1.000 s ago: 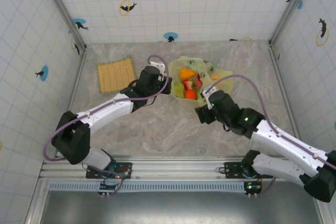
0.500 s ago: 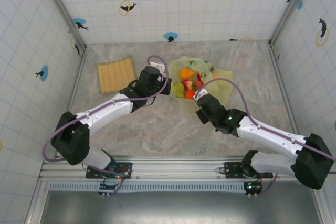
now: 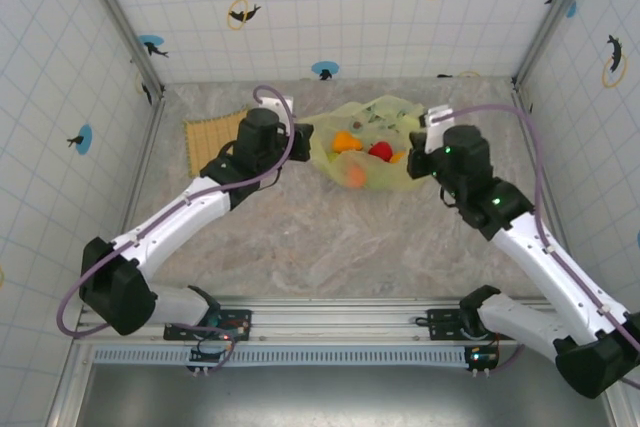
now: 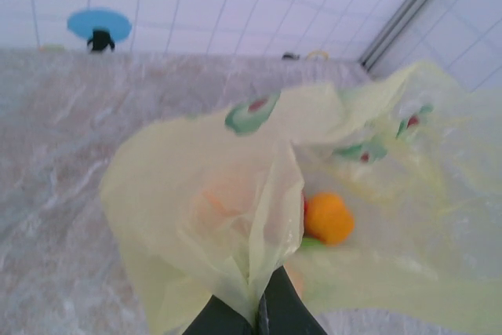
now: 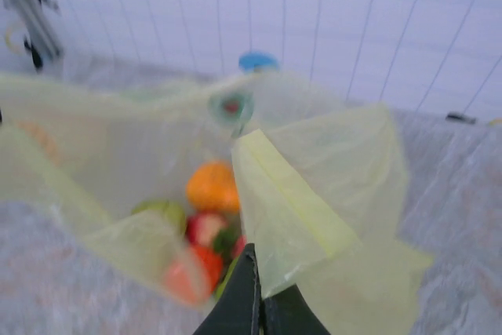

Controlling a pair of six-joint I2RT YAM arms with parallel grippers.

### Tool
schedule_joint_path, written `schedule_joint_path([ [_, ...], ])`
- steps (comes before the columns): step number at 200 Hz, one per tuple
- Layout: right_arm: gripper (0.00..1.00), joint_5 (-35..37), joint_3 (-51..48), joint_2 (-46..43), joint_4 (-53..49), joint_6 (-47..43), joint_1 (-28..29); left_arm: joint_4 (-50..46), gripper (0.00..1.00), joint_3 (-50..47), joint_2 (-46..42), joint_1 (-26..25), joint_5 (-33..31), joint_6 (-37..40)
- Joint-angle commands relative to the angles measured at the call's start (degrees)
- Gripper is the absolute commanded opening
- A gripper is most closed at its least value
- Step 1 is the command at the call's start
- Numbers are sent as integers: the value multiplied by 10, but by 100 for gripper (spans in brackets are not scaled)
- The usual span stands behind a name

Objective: Place the fruits into the plastic bag

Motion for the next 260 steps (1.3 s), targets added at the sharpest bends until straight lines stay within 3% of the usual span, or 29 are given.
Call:
schedule_joint_path([
  [1, 0, -22, 64, 16, 17, 16, -27, -27, 0, 57, -7, 9, -1, 18],
  [67, 0, -18, 190, 118, 19, 32, -77, -26, 0, 158, 55, 52, -40, 32],
  [106, 0, 0, 138, 128, 23, 50, -92, -30, 0, 164, 99, 52, -50, 46],
  [140, 0, -2, 100, 131, 13, 54, -111, -33, 0, 176, 126, 52, 8, 40],
  [167, 0, -43, 98, 131, 23, 49, -116, -14, 0, 175, 116, 52, 46, 33],
  [195, 5, -80, 92, 134, 34, 40, -116, 10, 0, 133, 95, 52, 24, 36],
  [216, 14, -95, 90, 136, 27, 33, -116, 5, 11, 103, 84, 52, 15, 41],
  [230, 28, -108, 96, 133, 20, 31, -116, 2, 20, 88, 72, 52, 23, 42],
  [247, 44, -130, 107, 125, 4, 27, -117, 13, 41, 57, 43, 52, 38, 40],
  [260, 64, -138, 113, 115, -12, 26, -116, 33, 59, 23, 9, 51, 53, 37],
])
